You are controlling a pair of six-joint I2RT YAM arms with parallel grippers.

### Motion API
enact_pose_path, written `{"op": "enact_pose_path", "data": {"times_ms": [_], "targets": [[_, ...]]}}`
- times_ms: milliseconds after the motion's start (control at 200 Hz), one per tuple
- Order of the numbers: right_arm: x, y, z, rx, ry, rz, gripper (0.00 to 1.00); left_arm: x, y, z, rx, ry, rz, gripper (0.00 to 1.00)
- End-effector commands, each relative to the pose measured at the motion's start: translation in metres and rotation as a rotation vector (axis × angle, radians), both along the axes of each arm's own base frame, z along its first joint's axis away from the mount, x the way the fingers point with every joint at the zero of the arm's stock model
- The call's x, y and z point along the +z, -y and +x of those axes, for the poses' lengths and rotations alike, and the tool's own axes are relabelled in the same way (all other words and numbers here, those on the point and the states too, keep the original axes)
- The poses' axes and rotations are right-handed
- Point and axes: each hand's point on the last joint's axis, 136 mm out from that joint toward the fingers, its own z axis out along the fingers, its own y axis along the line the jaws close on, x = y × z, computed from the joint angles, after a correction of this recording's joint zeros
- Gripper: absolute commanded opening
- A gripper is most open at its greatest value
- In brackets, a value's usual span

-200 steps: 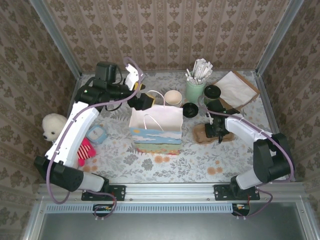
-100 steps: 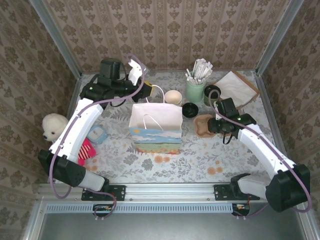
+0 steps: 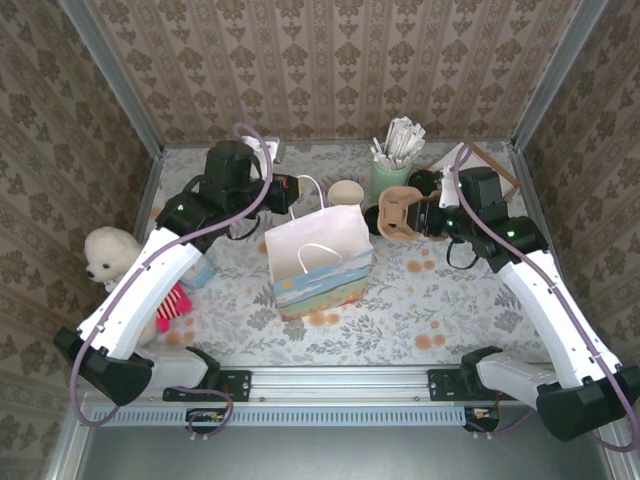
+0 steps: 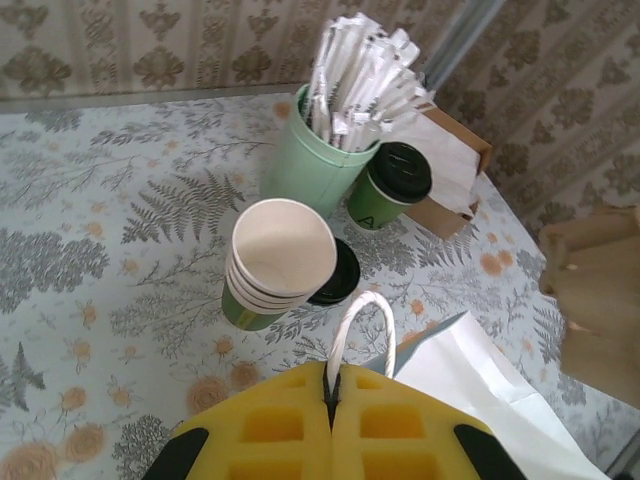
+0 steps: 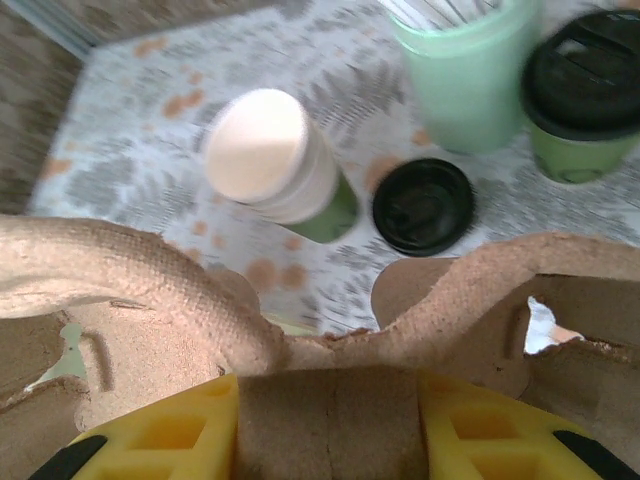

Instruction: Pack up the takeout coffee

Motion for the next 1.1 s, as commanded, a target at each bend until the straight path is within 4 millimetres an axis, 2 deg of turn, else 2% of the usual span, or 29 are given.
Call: {"op": "enact_pose_path", "data": {"times_ms": [0, 110, 175, 265, 460, 475, 565, 780, 915, 1095], "targets": [[0.043, -0.035, 0.000, 0.102, 0.022, 0.226, 0.18, -0.007, -0.004, 0.006, 0.113, -0.074, -0.028, 0.00], [0.074, -0.058, 0.001, 0.188, 0.038, 0.338, 0.17, -0.016, 0.004, 0.007, 0.075, -0.094, -0.016, 0.00], [0.089, -0.072, 0.001, 0.250, 0.039, 0.394, 0.17, -0.015, 0.008, 0.008, 0.054, -0.088, -0.022, 0.00], [0.103, -0.094, -0.001, 0.344, 0.004, 0.438, 0.17, -0.010, 0.013, 0.008, 0.030, -0.069, -0.041, 0.00], [0.121, -0.134, -0.010, 0.483, -0.066, 0.491, 0.18, -0.015, 0.014, 0.011, 0.020, -0.072, -0.049, 0.00], [0.114, -0.138, -0.006, 0.487, -0.091, 0.491, 0.18, -0.016, 0.013, 0.012, 0.021, -0.072, -0.049, 0.00], [0.107, -0.149, -0.014, 0.539, -0.138, 0.472, 0.19, -0.013, 0.013, 0.013, 0.016, -0.063, -0.057, 0.00], [0.076, -0.154, -0.029, 0.570, -0.271, 0.415, 0.20, -0.012, 0.017, 0.015, -0.008, -0.063, -0.077, 0.00], [0.062, -0.151, -0.034, 0.555, -0.295, 0.341, 0.21, -0.011, 0.019, 0.015, -0.023, -0.062, -0.086, 0.00], [0.030, -0.138, -0.031, 0.450, -0.395, 0.177, 0.20, -0.009, 0.022, 0.016, -0.051, -0.055, -0.095, 0.00]]}}
